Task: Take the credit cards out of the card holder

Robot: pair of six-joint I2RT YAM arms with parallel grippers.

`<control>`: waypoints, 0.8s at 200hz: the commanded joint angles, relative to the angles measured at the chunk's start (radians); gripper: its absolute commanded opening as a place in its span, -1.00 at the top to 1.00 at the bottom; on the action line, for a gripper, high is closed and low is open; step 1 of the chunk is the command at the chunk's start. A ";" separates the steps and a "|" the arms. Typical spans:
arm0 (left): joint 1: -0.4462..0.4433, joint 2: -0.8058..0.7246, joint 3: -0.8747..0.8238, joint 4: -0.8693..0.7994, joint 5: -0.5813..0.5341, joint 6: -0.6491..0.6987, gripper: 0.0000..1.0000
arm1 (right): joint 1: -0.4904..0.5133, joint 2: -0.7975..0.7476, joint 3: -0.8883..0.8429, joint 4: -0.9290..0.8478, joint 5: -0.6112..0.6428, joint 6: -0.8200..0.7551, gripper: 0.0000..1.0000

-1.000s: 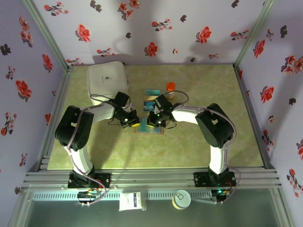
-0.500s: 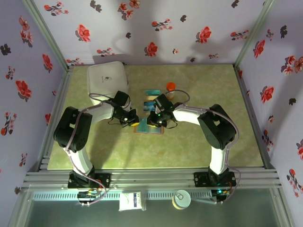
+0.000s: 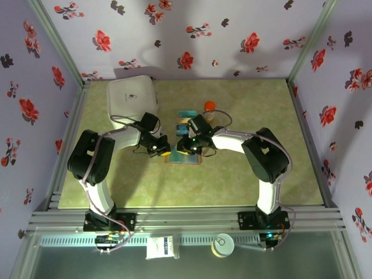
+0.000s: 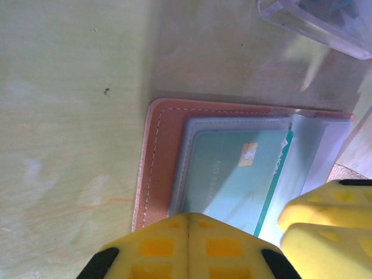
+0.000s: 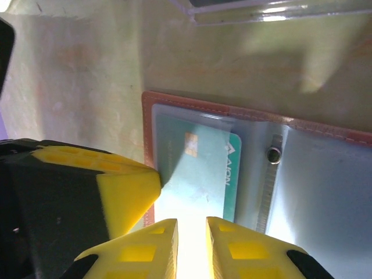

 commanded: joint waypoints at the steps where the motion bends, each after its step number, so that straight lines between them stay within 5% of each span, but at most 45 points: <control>1: 0.002 0.026 -0.003 -0.032 -0.026 0.022 1.00 | 0.005 0.032 0.013 -0.035 -0.002 0.011 0.60; 67: 0.002 0.017 0.002 -0.038 -0.027 0.021 1.00 | 0.005 0.003 0.053 -0.238 0.140 -0.082 0.60; 160: 0.002 -0.040 0.005 -0.018 -0.028 0.009 0.84 | 0.007 -0.032 0.014 -0.032 0.013 -0.001 0.56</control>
